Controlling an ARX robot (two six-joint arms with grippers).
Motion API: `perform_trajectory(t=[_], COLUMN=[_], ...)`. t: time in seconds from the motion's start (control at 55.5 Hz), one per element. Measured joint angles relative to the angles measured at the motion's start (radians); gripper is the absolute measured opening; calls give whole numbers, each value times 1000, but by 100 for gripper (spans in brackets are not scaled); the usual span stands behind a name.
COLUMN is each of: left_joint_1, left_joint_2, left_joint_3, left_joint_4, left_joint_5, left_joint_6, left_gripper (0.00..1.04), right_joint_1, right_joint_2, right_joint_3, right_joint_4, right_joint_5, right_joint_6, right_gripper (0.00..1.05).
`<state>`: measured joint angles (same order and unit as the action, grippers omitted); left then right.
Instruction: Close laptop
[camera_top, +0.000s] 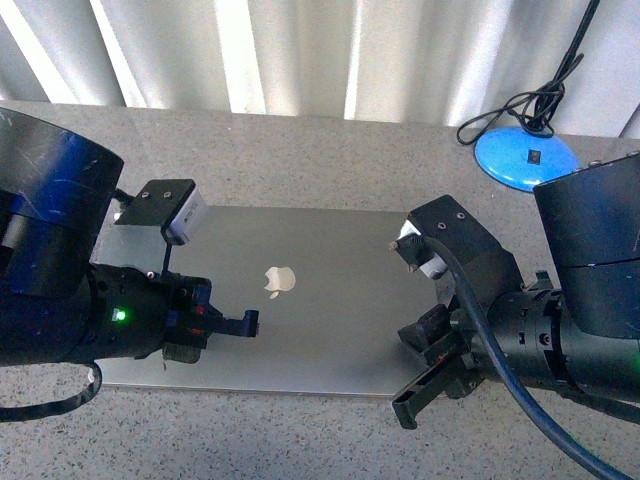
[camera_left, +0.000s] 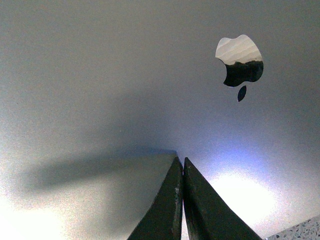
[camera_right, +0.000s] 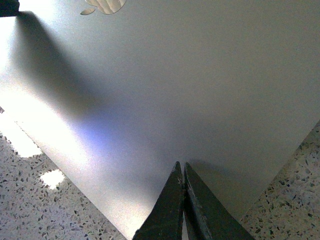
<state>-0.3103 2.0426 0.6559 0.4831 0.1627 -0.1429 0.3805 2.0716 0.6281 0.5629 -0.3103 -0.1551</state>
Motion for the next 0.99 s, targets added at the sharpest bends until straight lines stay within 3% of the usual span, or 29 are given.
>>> perform_trajectory(t=[0.667,0.865,0.992], left_joint_1=[45,90,165], left_joint_2=[8,-39,-140], left_joint_3=[3,-43,-91], left_joint_4=[5,61,163], left_joint_5=[15,-63,-217], left_joint_6=[1,-16,-60], left_gripper=[4,4,4], right_joint_1=[-11,-7,-10], right_joint_2=[43,-7,-132], right_joint_3=[29,-6,-56], right_joint_4=[7,29,101], right_joint_5=[-10,6,72], right_joint_6=[-2,-16,-37], right_gripper=[1,1,1])
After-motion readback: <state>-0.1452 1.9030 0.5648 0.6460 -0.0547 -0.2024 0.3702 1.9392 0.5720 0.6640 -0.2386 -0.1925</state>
